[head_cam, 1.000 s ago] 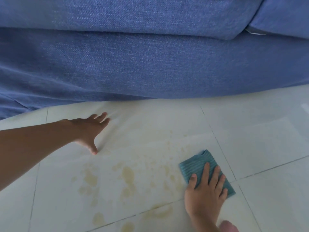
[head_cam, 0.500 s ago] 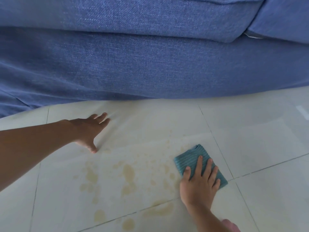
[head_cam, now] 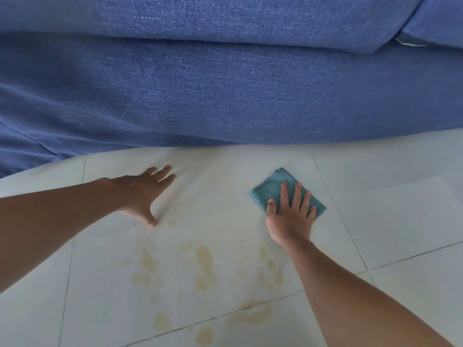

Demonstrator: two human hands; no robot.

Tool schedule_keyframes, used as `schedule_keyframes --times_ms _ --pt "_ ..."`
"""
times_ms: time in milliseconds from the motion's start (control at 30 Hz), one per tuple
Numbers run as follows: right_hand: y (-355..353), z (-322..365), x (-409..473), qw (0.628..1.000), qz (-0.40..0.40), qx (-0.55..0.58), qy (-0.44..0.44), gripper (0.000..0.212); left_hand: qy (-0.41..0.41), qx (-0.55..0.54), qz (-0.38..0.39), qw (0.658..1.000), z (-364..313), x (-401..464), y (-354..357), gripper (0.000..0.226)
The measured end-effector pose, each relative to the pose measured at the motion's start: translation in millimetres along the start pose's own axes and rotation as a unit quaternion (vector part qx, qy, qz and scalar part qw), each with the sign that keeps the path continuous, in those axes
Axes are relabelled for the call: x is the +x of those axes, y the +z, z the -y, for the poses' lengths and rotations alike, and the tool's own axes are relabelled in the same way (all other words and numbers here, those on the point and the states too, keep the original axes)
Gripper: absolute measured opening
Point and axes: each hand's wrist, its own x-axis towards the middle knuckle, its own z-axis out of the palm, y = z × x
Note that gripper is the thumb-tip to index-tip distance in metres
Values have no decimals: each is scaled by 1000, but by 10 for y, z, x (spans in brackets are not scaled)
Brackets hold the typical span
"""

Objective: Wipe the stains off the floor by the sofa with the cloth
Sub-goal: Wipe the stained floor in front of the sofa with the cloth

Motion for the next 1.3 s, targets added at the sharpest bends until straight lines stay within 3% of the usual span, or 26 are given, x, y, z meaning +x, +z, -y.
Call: schedule_keyframes --times_ms 300,567,700,1133,1300 --pt "107 188 -152 987 26 -29 -153 68 -2 6 -1 1000 -2 26 7 132" --pt "175 -400 -802 998 -26 -8 -49 69 -8 5 4 1000 -10 27 11 131" --pt "224 -647 -1260 998 -21 -8 -50 69 -10 11 8 1000 -24 35 1 131" --pt "228 -851 -1789 948 0 -82 -307 78 -13 32 21 999 -58 70 -26 132" --pt "335 -671 -1884 904 19 -91 -417 86 -14 43 19 999 -53 61 -26 131"
